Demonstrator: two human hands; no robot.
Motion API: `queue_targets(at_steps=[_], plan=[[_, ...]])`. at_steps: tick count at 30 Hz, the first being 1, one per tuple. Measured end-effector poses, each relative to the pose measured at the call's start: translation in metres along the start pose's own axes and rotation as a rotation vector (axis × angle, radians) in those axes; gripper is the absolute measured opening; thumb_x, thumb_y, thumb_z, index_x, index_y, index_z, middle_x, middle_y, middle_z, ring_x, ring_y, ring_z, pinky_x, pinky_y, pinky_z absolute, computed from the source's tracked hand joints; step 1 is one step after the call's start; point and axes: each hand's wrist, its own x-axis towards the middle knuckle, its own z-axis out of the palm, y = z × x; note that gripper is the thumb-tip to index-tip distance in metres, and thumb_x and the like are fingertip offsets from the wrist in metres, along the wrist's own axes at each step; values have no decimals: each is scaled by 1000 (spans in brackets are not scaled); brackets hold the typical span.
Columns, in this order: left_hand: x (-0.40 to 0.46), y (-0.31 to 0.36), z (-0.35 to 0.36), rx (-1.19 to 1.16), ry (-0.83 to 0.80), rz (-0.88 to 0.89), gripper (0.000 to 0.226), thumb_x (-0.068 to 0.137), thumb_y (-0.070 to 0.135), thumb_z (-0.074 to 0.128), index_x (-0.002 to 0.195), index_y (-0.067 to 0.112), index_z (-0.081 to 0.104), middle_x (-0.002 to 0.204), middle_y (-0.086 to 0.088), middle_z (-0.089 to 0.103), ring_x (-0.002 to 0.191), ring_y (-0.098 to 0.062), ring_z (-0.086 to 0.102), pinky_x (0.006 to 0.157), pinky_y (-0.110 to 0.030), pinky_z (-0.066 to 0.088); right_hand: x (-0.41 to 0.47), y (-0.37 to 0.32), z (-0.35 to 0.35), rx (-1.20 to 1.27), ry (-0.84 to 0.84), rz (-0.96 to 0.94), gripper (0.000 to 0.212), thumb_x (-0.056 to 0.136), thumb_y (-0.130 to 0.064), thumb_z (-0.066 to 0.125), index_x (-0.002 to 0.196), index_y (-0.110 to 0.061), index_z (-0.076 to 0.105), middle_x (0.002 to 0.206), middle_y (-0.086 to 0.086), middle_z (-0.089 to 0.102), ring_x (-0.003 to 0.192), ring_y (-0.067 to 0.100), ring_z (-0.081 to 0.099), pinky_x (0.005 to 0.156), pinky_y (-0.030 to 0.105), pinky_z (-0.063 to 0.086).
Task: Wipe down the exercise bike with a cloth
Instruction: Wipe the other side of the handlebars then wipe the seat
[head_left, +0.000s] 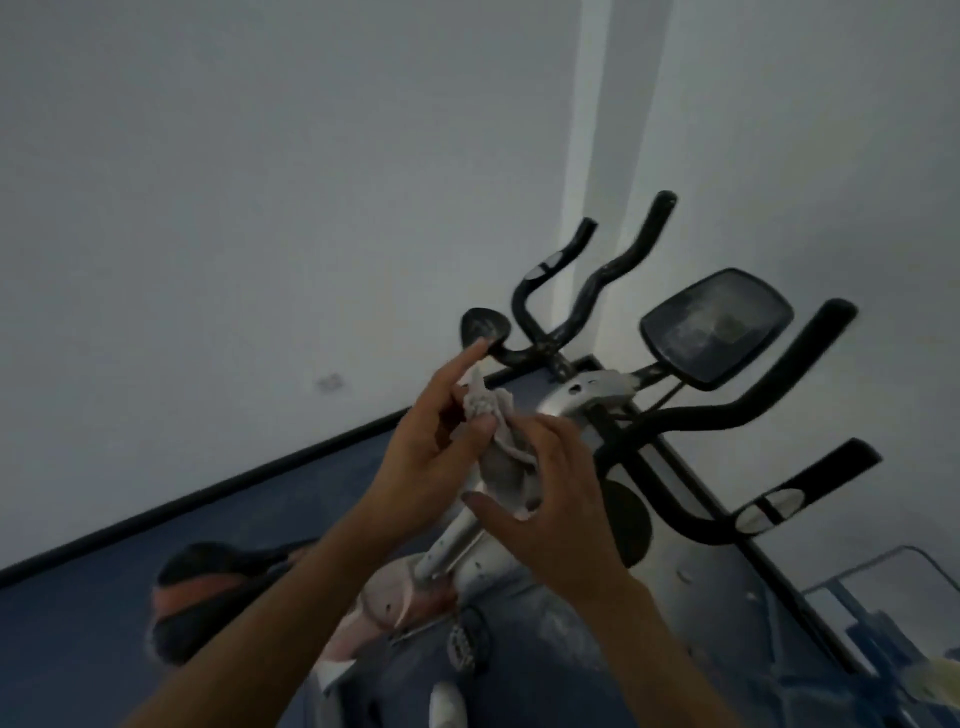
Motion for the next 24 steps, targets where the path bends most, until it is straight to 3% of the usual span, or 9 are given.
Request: queue_targets(at_steps=[3, 5, 7, 9, 11, 14, 17, 19, 24], plan=[[-37, 15, -45, 100, 78, -42, 28, 100, 10, 59, 125, 22, 63, 106, 2, 71, 102, -16, 69, 86, -27, 56, -2, -35, 31, 133, -36, -48, 37, 94, -36, 69, 124, -21, 55, 114, -2, 59, 104, 14, 59, 86, 35, 53], [-66, 21, -78, 130, 141, -110, 24, 96, 7, 66, 117, 17, 67, 107, -1, 72, 102, -16, 70, 86, -24, 55, -3, -61, 47, 240, -95, -54, 23, 96, -31, 68, 115, -29, 56, 101, -13, 58, 94, 3, 58, 78, 22, 51], [-101, 29, -115, 188, 200, -171, 28, 88, 4, 74, 114, 14, 68, 106, -3, 73, 101, -13, 71, 86, -20, 55, -7, -88, 66, 322, -193, -28, 21, 93, -29, 71, 106, -35, 55, 94, -20, 58, 88, -2, 59, 73, 10, 45], [-137, 29, -153, 361, 274, -206, 27, 81, 6, 81, 103, 16, 70, 98, 1, 73, 93, -7, 71, 81, -15, 54, -13, -109, 88, 380, -321, 76, 19, 90, -36, 75, 95, -33, 57, 86, -13, 59, 81, 5, 60, 65, 14, 46], [-176, 18, -191, 591, 339, -240, 17, 80, 11, 83, 91, 19, 73, 89, 8, 71, 84, -5, 69, 76, -20, 54, -22, -127, 114, 386, -434, 128, 26, 86, -43, 77, 90, -26, 58, 79, -8, 57, 71, 7, 56, 59, 14, 42], [-237, -4, -237, 708, 371, -290, 8, 86, 18, 78, 90, 20, 73, 94, 11, 61, 85, -6, 64, 83, -28, 56, -43, -155, 157, 368, -603, 164, 28, 80, -47, 77, 85, -26, 59, 77, -11, 58, 65, 2, 53, 57, 12, 39], [-295, -20, -289, 719, 437, -349, 5, 91, 24, 72, 89, 24, 68, 99, 10, 60, 89, -6, 63, 84, -29, 55, -67, -184, 203, 349, -691, 181, 22, 82, -47, 78, 84, -34, 61, 76, -16, 63, 68, 4, 58, 60, 13, 43], [-330, -24, -328, 634, 491, -449, 7, 93, 27, 70, 86, 26, 66, 89, 11, 68, 84, -6, 67, 80, -27, 55, -81, -210, 231, 366, -719, 225, 21, 80, -45, 76, 86, -28, 66, 76, -9, 67, 67, 6, 61, 58, 16, 47], [-410, -34, -431, 647, 498, -588, 19, 96, 28, 65, 78, 27, 59, 65, 11, 61, 61, -2, 57, 55, -18, 42, -101, -274, 302, 376, -711, 357, 29, 81, -38, 72, 81, -10, 67, 68, 0, 66, 56, 3, 55, 54, 15, 44]])
